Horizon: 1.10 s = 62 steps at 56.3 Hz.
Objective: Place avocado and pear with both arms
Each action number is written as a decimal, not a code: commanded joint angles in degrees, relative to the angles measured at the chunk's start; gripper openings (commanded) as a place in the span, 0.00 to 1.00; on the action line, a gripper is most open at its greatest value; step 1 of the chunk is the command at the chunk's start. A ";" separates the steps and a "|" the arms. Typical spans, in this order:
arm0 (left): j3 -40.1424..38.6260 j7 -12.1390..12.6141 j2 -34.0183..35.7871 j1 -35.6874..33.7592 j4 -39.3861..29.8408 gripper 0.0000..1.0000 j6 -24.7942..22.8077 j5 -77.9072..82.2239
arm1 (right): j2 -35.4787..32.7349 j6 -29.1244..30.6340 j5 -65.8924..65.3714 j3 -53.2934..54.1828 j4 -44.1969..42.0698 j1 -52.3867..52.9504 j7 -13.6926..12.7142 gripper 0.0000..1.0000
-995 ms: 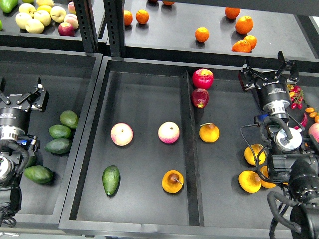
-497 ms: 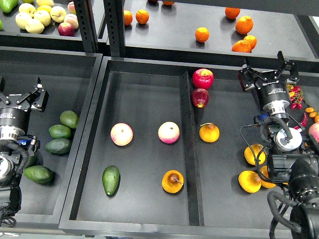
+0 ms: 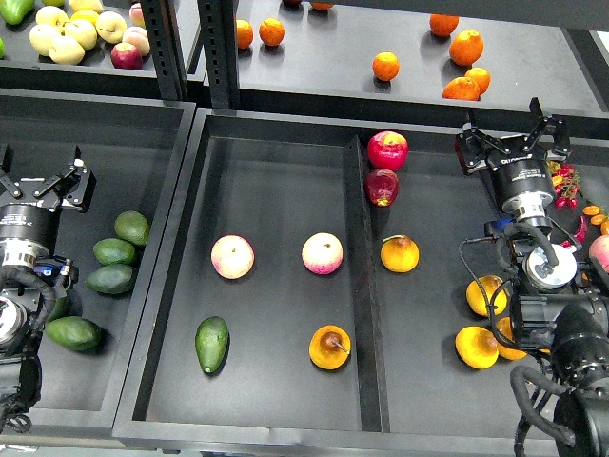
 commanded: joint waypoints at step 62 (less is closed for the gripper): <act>74.75 22.13 36.83 -27.63 -15.40 0.97 -0.01 11.48 | 0.00 0.00 0.35 -0.10 -1.15 0.23 -0.17 1.00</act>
